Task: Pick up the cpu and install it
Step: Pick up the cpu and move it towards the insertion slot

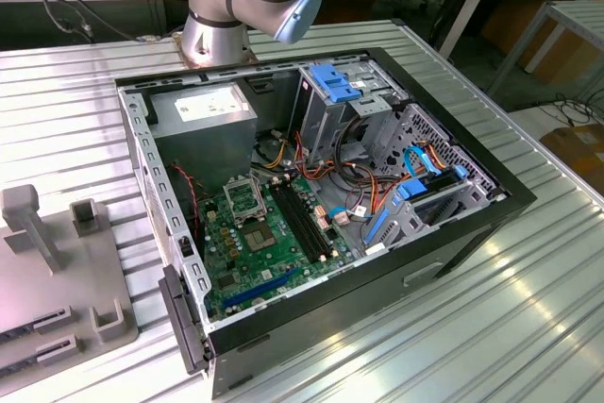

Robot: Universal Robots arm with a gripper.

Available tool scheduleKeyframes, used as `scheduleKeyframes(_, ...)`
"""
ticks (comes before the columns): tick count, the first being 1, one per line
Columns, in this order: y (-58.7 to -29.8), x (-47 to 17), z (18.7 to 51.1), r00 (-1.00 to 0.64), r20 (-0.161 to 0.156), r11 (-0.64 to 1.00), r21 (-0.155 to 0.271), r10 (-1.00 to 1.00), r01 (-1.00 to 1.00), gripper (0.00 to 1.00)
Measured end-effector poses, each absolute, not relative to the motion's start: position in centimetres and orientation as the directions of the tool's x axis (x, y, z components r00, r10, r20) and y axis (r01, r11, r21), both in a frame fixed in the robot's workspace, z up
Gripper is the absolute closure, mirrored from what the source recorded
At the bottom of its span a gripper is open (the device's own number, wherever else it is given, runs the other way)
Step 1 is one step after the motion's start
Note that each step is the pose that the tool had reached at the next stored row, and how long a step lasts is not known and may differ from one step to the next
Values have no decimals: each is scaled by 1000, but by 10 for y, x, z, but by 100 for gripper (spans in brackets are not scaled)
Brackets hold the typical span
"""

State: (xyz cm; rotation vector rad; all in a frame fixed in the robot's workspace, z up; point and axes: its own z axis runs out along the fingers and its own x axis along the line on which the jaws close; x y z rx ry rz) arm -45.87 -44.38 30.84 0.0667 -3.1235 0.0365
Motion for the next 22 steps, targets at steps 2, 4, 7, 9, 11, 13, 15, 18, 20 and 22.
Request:
scheduleKeyframes(2,-444,-459,309,-999,18,999,-23,-43,-43,53)
scheduleKeyframes(4,-444,-459,310,-999,18,999,-23,-43,-43,53)
scheduleKeyframes(7,-444,-459,311,-999,18,999,-23,-43,-43,53)
scheduleKeyframes(9,-444,-459,312,-999,18,999,-23,-42,-43,53)
scheduleKeyframes(11,-444,-459,314,-999,18,999,-23,-43,-43,53)
scheduleKeyframes(13,-444,-459,315,-999,18,999,-23,-42,-43,53)
scheduleKeyframes(15,-444,-459,317,-999,18,999,-23,-42,-43,53)
scheduleKeyframes(18,-444,-459,319,-999,18,999,-23,-42,-43,53)
scheduleKeyframes(20,-444,-459,321,-999,18,999,-23,-42,-43,53)
scheduleKeyframes(22,-444,-459,322,-999,18,999,-23,-42,-43,53)
